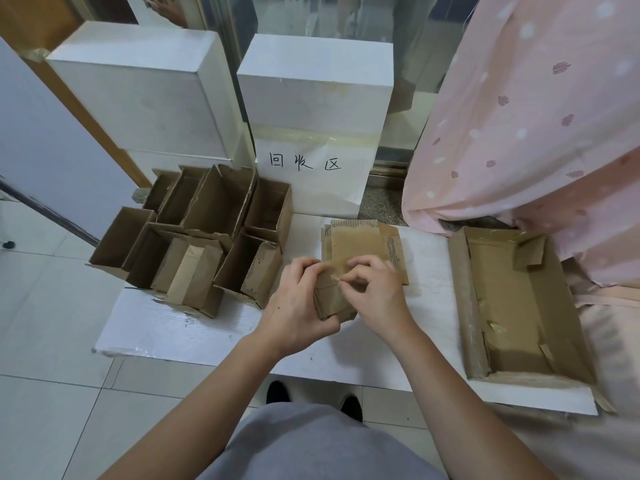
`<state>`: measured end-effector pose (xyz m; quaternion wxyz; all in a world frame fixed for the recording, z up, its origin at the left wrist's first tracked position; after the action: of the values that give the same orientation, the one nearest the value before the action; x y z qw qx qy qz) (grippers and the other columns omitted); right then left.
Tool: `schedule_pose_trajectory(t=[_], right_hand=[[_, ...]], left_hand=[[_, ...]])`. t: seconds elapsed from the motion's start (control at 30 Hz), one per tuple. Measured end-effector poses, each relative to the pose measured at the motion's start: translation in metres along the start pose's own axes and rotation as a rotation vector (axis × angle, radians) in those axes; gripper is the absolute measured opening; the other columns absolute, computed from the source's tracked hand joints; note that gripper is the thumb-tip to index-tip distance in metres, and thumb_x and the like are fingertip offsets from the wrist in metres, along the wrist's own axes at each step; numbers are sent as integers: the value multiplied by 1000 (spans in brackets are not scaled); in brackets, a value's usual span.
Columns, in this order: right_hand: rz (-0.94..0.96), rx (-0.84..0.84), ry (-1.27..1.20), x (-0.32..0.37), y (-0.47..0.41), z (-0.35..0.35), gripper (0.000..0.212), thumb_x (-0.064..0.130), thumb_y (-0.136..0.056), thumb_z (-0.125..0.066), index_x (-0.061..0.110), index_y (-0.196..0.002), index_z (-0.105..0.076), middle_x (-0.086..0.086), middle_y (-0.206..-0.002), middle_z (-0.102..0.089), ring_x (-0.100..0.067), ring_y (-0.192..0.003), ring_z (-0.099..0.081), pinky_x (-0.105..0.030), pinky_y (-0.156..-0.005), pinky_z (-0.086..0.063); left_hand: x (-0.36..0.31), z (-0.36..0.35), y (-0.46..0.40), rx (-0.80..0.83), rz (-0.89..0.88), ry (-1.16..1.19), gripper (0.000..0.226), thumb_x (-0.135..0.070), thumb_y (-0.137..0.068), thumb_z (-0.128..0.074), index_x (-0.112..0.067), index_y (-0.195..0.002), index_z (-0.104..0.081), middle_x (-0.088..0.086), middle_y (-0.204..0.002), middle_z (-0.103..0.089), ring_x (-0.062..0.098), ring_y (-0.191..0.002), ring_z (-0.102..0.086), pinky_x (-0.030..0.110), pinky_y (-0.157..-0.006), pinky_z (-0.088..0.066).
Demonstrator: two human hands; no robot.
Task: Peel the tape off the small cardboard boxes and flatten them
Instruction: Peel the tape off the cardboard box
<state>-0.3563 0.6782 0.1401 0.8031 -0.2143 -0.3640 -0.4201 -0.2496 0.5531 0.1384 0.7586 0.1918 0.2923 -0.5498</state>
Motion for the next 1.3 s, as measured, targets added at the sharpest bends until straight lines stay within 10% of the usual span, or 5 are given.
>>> schedule_pose_trajectory(t=[0.17,0.5,0.83,1.07,1.3], right_hand=[[0,-80,93,1,-1,8,13,5,-82,-68,13,-78,-58,2,-79,-63,-17,-81,-51,-35,-70,-45],[102,63,10,9,0,2,10,18,-89,-74,24,-93,-80,10,-91,-67,-10,-93,-51,-7,-84,-34],[-148,-80,-65,-10,-1,0,4,23,-83,-81,22,-80,-78,10,-108,-59,-13,-110,-40,-26,-99,-37],[-53,-240,46,3,5,6,13,7,-88,-66,14,-81,-58,3,-87,-62,-23,-88,-50,-45,-82,-45],[48,-248,159,1,5,25,15,1,-92,-57,9,-84,-47,0,-89,-48,-24,-70,-49,-45,-59,-48]], left_hand=[[-2,-3,0,20,-13,14,87,-53,-69,-82,-26,-142,-44,-16,-138,-31,9,-125,-38,37,-87,-56],[6,3,0,-18,24,45,87,-66,-66,-72,-27,-140,-47,-17,-134,-34,6,-122,-39,36,-89,-54],[6,6,-1,-46,-47,41,81,-40,-67,-83,-26,-137,-47,-14,-135,-35,12,-123,-42,39,-83,-57],[2,-4,-11,53,-71,-133,98,-62,-71,-75,-28,-153,-34,-2,-142,-36,22,-120,-42,42,-106,-43],[7,-8,-15,213,44,-236,104,-68,-69,-63,-37,-158,-18,-9,-141,-34,20,-118,-43,37,-92,-51]])
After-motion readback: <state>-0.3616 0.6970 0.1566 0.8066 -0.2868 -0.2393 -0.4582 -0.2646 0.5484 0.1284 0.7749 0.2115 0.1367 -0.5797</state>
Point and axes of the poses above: each hand's wrist, its own y-axis away from the middle knuckle, its own z-axis out of the back of the hand, x = y × z, the point moved 6 cm from there along -y, towards the middle knuckle
